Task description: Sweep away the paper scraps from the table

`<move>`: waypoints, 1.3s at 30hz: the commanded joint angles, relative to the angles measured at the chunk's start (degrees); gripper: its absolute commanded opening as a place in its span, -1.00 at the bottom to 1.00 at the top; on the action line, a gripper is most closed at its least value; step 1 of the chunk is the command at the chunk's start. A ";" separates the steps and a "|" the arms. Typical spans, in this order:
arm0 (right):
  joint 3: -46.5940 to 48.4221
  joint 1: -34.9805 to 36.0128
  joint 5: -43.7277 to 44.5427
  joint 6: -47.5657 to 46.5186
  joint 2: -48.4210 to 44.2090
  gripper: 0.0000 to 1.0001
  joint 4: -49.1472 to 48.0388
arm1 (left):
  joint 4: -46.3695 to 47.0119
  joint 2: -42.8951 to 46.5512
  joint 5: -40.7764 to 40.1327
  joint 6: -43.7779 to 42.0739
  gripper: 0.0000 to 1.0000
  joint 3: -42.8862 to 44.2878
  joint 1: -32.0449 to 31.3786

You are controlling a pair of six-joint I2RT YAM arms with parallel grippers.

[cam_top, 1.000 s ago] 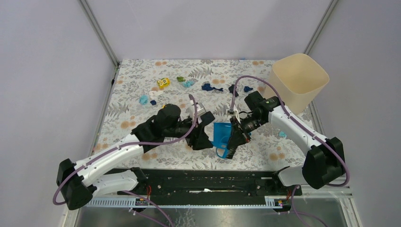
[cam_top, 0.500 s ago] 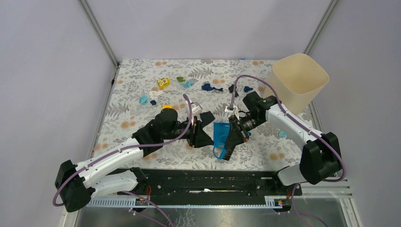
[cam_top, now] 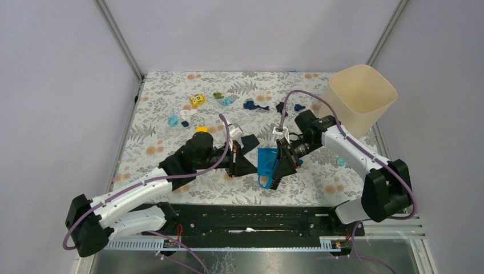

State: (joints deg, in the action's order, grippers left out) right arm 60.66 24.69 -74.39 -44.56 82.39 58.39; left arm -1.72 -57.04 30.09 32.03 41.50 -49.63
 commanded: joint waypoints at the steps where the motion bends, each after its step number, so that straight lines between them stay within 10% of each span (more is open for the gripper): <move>1: 0.43 -0.17 3.62 0.75 -0.94 0.10 -0.22 | 4.89 -0.11 -4.74 1.18 -1.00 -0.51 0.12; 10: 3.12 -0.66 49.63 2.08 -9.14 0.71 -13.34 | -27.73 -0.53 -29.12 5.30 -1.00 12.19 0.08; 25: -11.78 -8.35 49.62 -28.45 -5.88 0.55 -28.41 | -32.29 -0.02 -34.68 9.39 -1.00 12.12 0.08; 39: -12.95 -8.78 46.87 -32.17 6.85 0.47 -29.12 | -29.44 0.67 -33.23 11.31 -1.00 10.64 0.25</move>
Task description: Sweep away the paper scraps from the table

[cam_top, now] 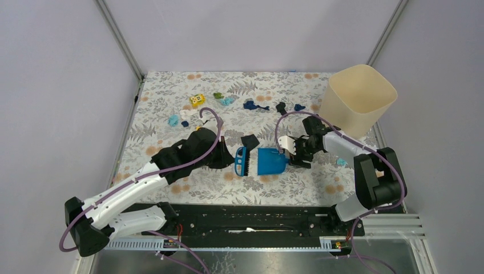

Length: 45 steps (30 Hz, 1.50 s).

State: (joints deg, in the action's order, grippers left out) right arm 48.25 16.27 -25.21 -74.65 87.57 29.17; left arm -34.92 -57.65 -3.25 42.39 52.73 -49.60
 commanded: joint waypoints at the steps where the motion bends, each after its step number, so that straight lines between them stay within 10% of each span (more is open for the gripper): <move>1: -0.72 -0.36 -2.23 -2.11 2.05 0.43 0.42 | 3.81 1.31 0.32 0.86 -1.00 -0.60 0.27; 14: 0.23 -0.39 -2.97 3.77 2.51 -0.29 5.31 | 4.75 1.64 0.29 1.19 -1.00 -0.97 0.21; 26: 8.38 -3.07 -3.02 26.51 -18.94 -0.97 20.13 | 4.77 2.54 -1.05 2.38 -1.00 -2.59 0.24; 37: 26.63 -6.26 -4.66 54.10 -23.40 -1.00 18.89 | 54.56 -9.55 11.52 21.16 -1.00 -19.77 -0.80; 45: 24.42 -6.27 -2.66 60.47 -28.34 -1.00 13.09 | 76.11 -41.55 15.85 24.35 -1.00 1.26 -9.08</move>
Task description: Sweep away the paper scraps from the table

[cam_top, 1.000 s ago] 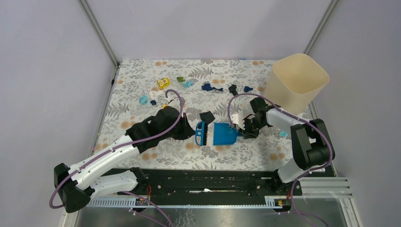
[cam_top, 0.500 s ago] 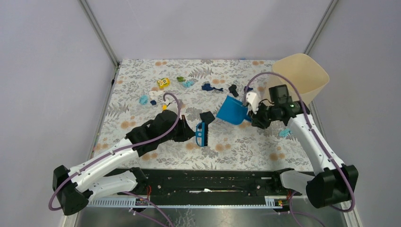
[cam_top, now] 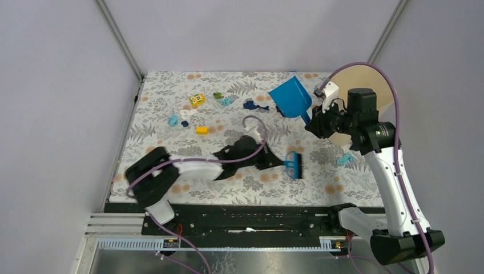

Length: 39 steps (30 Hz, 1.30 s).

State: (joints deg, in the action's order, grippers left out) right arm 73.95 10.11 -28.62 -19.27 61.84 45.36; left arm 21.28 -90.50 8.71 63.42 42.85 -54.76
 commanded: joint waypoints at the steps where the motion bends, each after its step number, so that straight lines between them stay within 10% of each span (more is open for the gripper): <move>1: -1.54 -0.09 3.09 4.91 -3.11 -1.00 -2.71 | 22.06 -12.47 4.18 4.36 -1.00 13.98 -4.81; 8: -0.61 -0.09 13.76 6.07 -7.64 -1.00 -0.51 | 39.32 -38.48 6.90 18.80 -1.00 33.48 -7.86; 15: -0.81 -0.09 23.87 -0.94 -8.56 -1.00 7.67 | 36.15 -49.51 3.60 21.92 -1.00 45.77 -8.73; 39: -9.86 -0.17 55.71 -20.46 -9.94 -1.00 39.51 | -5.43 -24.38 -7.24 3.90 -1.00 28.14 -5.12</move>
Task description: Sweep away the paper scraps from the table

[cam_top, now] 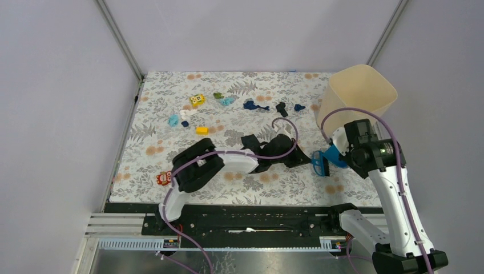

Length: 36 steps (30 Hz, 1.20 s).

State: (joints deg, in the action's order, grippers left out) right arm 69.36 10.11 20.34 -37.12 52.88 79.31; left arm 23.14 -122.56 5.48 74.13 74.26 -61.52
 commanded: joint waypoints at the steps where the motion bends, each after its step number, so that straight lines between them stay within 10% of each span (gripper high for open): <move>1: -7.11 -0.18 8.14 -3.02 -1.43 -1.00 5.59 | -8.76 9.25 -4.19 -8.12 -1.00 -3.81 2.00; 18: -22.85 -0.22 6.04 -2.36 0.01 -1.00 2.08 | -50.92 0.66 -12.81 -48.54 -1.00 33.67 2.55; 36: -28.47 -1.95 1.74 -0.25 -1.44 -1.00 -3.19 | -2.35 10.37 -9.26 -15.21 -1.00 2.53 4.30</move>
State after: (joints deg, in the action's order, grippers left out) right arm 38.33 8.71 23.29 -38.04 52.64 74.02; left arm 4.78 -116.05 -6.87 49.01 80.14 -57.28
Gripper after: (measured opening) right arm 0.295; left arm 0.085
